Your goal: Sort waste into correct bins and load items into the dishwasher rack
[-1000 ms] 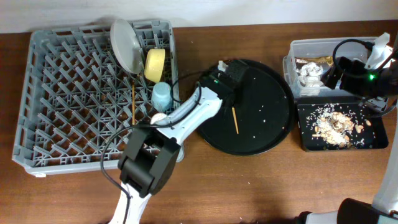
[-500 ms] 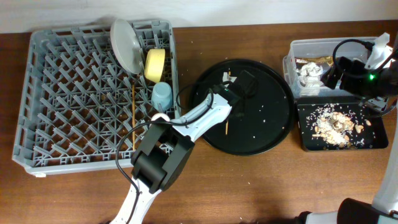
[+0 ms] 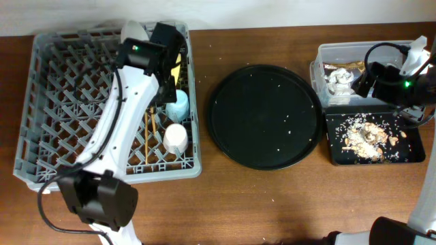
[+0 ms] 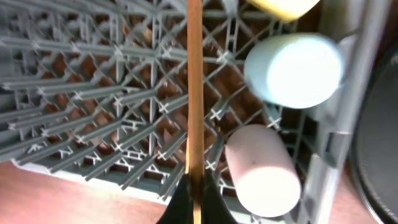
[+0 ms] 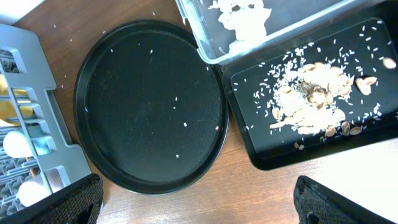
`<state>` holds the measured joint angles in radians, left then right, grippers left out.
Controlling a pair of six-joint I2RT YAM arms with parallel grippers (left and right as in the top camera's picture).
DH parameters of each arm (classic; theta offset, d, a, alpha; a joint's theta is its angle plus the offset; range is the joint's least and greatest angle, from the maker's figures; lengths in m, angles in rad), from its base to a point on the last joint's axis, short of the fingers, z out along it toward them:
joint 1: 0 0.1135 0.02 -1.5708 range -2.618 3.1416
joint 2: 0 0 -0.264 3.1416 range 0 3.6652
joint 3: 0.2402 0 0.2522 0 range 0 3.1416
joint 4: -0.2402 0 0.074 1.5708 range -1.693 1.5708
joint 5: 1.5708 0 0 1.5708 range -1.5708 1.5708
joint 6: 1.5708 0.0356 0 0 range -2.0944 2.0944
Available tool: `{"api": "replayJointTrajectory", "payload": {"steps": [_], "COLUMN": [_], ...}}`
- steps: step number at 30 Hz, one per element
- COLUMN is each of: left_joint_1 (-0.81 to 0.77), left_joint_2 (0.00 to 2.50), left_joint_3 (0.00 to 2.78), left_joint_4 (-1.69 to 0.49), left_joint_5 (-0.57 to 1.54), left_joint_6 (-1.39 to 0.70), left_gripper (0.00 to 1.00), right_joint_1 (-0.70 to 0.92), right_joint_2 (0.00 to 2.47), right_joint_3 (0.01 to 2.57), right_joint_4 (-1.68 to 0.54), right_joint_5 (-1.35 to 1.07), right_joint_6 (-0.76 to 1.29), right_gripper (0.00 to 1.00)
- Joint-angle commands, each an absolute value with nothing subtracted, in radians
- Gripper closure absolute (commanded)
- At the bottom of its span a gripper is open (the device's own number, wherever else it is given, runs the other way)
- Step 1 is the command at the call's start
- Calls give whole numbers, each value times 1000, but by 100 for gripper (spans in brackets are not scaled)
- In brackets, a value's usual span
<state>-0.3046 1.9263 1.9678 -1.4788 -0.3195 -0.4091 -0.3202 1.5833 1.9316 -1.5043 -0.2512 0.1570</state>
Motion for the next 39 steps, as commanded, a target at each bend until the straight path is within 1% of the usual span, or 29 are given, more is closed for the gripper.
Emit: {"api": "replayJointTrajectory", "payload": {"steps": [1, 3, 6, 7, 8, 10, 11, 12, 13, 15, 16, 17, 20, 23, 24, 26, 27, 29, 30, 31, 32, 33, 34, 35, 36, 37, 39], "left_joint_1": [-265, -256, -245, -232, -230, -230, -230, -230, -230, -230, -230, -230, -231, -231, -231, -231, -231, -231, -231, -231, -231, -231, -231, -231, -231, -231, -231], "left_joint_2": [1936, 1936, 1936, 1936, 1936, 1883, 1838, 1789, 1748, 1594, 1517, 1437, 1325, 1313, 1313, 1313, 1313, 1313, 1313, 1313, 1313, 1313, 1313, 1313, 1313, 1313, 1313], "left_joint_3": [1832, 1716, 1634, 1631, 1631, 1677, 1706, 1728, 1743, 1756, 1756, 1756, 1756, 1756, 1756, 1756, 1756, 1756, 1756, 1756, 1756, 1756, 1756, 1756, 1756, 1756, 1756], "left_joint_4": [-1384, -1268, -1196, -1196, -1198, -1228, -1232, -1225, -1217, -1192, -1191, -1190, -1199, -1206, -1206, -1206, -1206, -1206, -1206, -1206, -1206, -1206, -1206, -1206, -1206, -1206, -1206], "left_joint_5": [-317, -311, -311, -315, -312, -308, -311, -311, -315, -314, -314, -315, -311, -311, -311, -311, -311, -311, -311, -311, -311, -311, -311, -311, -311, -311, -311], "left_joint_6": [-400, -391, -375, -361, -361, -361, -360, -340, -336, -335, -335, -335, -335, -335, -335, -335, -335, -335, -335, -335, -335, -335, -335, -335, -335, -335, -335], "left_gripper": [100, 100, 99, 73, 60, 46, 45, 41, 40, 33, 26, 1, 1, 1, 1, 1, 1, 1, 1, 1, 1, 1, 1, 1, 1, 1, 1], "right_joint_1": [-321, -321, -321, -321, -321, -321, -321, -321, -321, -321, -321, -321, -321, -320, -297, -188, -94, 54, 97, 129, 133, 131, 131, 131, 131, 131, 131], "right_joint_2": [1579, 1579, 1579, 1579, 1579, 1579, 1579, 1579, 1579, 1579, 1579, 1579, 1579, 1577, 1565, 1510, 1465, 1375, 1335, 1283, 1209, 1114, 1068, 970, 894, 767, 598], "right_joint_3": [1934, 1934, 1934, 1934, 1934, 1934, 1934, 1934, 1934, 1934, 1934, 1934, 1934, 1934, 1934, 1934, 1934, 1934, 1934, 1922, 1867, 1725, 1637, 1438, 1288, 1050, 767], "right_joint_4": [-1504, -1504, -1504, -1504, -1504, -1504, -1504, -1504, -1504, -1504, -1504, -1504, -1504, -1504, -1504, -1504, -1504, -1505, -1480, -1388, -1243, -1036, -929, -729, -593, -403, -228], "right_joint_5": [-250, -250, -250, -250, -250, -250, -250, -250, -250, -250, -250, -250, -250, -250, -249, -249, -250, -120, -97, -75, -53, -28, -20, -21, -22, -21, -17], "right_joint_6": [154, 154, 154, 154, 154, 154, 154, 154, 154, 154, 154, 154, 154, 154, 154, 154, 154, 105, 105, 104, 104, 100, 100, 101, 101, 101, 101], "right_gripper": [2, 2, 2, 2, 2, 2, 2, 2, 2, 2, 2, 2, 2, 1, 2, 2, 2, 2, 2, 2, 2, 1, 2, 2, 2, 1, 2]}}
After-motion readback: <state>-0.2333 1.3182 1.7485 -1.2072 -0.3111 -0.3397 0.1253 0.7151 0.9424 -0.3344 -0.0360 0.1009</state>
